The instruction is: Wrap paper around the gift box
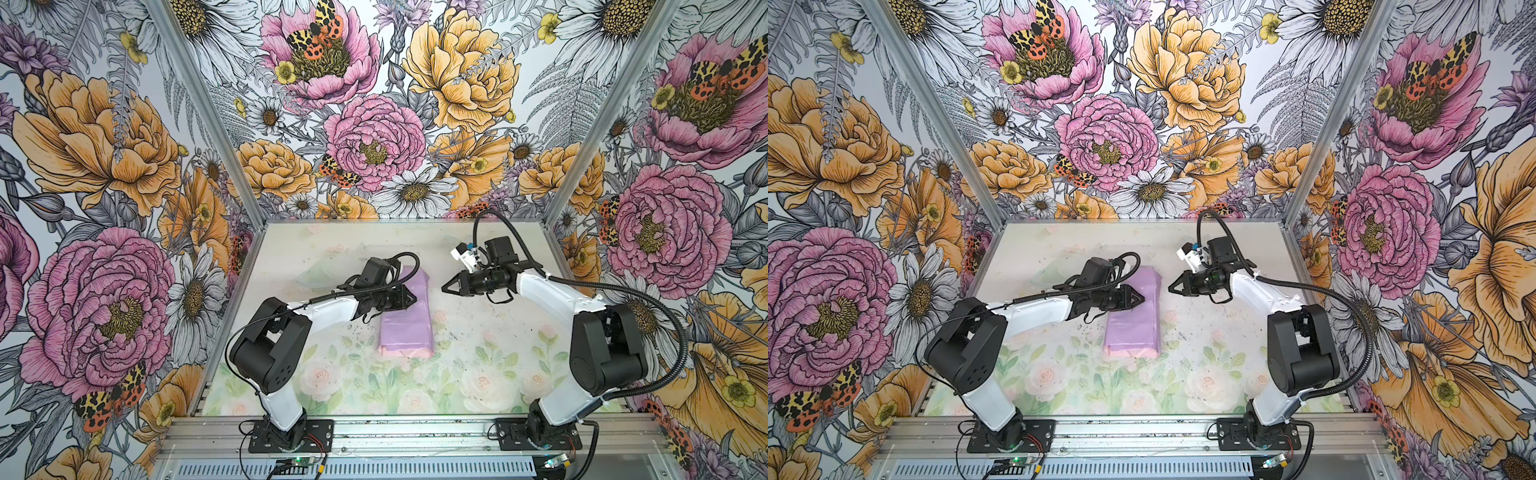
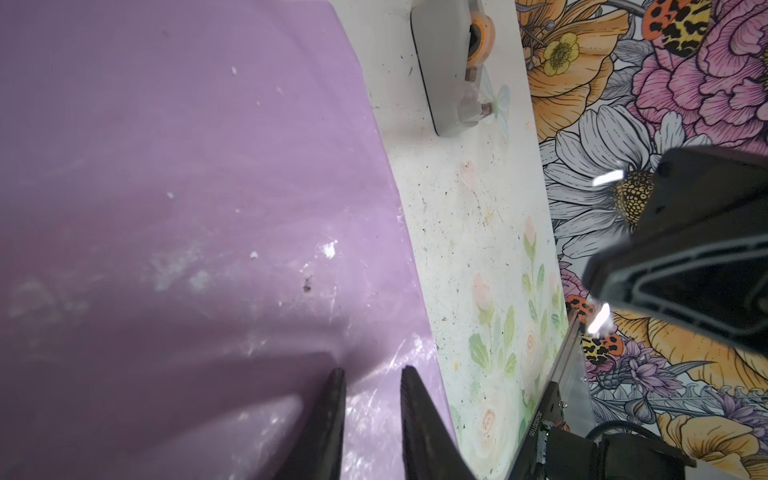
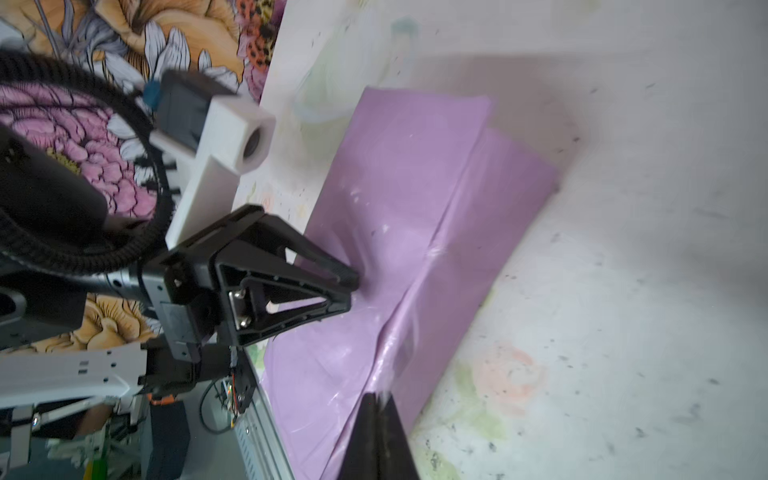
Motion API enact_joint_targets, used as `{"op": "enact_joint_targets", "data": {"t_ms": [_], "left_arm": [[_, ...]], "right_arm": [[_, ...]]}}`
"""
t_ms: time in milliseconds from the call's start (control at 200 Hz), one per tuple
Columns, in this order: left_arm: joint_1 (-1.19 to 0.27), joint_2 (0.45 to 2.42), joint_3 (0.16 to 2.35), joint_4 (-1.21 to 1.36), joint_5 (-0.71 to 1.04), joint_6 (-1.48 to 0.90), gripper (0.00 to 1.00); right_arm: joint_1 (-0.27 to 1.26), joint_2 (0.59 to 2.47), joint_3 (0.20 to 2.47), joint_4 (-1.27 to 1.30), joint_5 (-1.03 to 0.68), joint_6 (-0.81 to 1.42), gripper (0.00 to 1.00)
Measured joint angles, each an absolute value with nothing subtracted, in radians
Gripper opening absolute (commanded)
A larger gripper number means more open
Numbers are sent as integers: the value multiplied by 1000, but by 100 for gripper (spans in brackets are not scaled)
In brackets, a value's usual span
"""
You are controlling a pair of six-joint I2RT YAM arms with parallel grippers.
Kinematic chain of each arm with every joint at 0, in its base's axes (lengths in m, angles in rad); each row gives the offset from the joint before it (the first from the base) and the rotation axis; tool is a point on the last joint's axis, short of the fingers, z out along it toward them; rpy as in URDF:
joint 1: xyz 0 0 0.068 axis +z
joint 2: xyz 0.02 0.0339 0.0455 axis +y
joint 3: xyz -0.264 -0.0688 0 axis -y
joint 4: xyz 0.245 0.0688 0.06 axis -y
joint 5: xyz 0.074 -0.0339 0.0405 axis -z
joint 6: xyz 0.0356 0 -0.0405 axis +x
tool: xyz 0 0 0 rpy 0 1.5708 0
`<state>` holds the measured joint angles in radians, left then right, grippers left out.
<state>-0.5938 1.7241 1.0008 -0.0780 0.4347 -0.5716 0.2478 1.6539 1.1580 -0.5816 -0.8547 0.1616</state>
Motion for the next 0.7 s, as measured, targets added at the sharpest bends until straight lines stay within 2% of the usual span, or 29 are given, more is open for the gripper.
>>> {"op": "enact_joint_targets", "data": {"t_ms": [295,700], "left_arm": [[-594,1724,1001,-78,435,-572,26],[-596,1724,1001,-78,431,-572,26]], "right_arm": [[335,1803,1312,-817,-861,9,0],[353,1928,1464,-989,-833,-77,0]]}}
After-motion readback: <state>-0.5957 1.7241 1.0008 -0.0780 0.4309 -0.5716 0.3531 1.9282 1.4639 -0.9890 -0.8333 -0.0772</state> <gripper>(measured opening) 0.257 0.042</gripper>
